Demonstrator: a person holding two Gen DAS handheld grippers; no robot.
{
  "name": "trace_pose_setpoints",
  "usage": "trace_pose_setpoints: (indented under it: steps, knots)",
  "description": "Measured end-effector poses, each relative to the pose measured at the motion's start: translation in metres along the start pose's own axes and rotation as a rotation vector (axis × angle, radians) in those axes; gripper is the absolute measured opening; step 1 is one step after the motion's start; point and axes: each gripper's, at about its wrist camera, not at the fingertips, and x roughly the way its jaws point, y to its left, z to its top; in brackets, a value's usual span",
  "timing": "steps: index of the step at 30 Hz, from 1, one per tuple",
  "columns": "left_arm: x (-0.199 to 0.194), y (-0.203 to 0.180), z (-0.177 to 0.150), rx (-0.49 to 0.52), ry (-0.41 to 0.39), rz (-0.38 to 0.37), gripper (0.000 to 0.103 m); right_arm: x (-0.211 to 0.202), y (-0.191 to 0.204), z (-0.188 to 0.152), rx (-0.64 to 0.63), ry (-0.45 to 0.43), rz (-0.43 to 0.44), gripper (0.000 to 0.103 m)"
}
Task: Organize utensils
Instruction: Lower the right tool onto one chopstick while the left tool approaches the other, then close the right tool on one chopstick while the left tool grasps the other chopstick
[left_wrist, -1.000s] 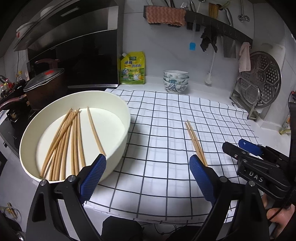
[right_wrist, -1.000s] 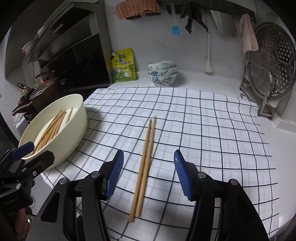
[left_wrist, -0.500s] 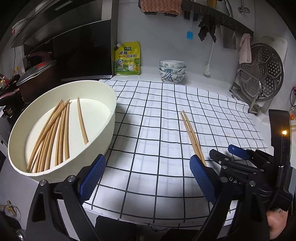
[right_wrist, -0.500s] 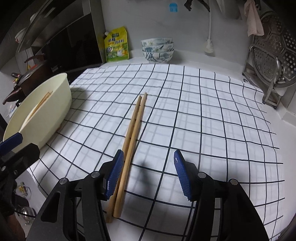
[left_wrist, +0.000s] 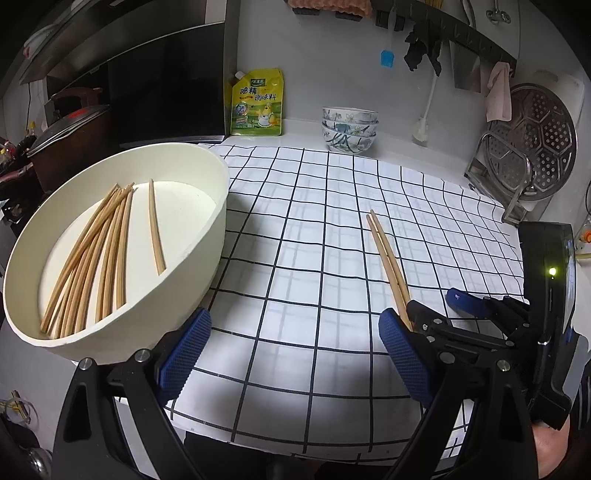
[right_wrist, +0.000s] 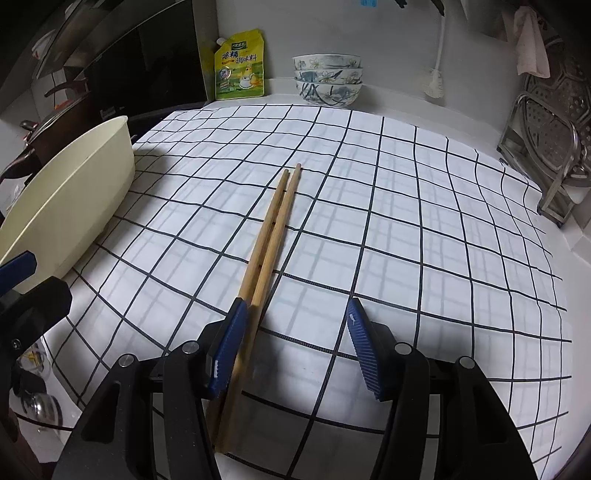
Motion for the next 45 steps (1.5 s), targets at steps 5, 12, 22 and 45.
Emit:
trace_pose_setpoints:
  steps: [5, 12, 22, 45]
  knots:
    - [0.001, -0.003, -0.001, 0.001, 0.004, -0.005, 0.091, 0.003, 0.002, -0.003, -0.021, 0.012, -0.004, 0.044]
    - [0.008, -0.017, -0.003, 0.013, 0.029, -0.024, 0.091, 0.001, 0.000, -0.004, -0.025, 0.009, 0.013, 0.007]
    - [0.030, -0.046, 0.000, 0.037, 0.073, -0.050, 0.092, -0.010, -0.057, -0.017, 0.142, 0.002, 0.029, 0.007]
    - [0.093, -0.072, 0.007, 0.066, 0.136, 0.073, 0.094, -0.017, -0.097, -0.022, 0.180, -0.002, -0.049, 0.024]
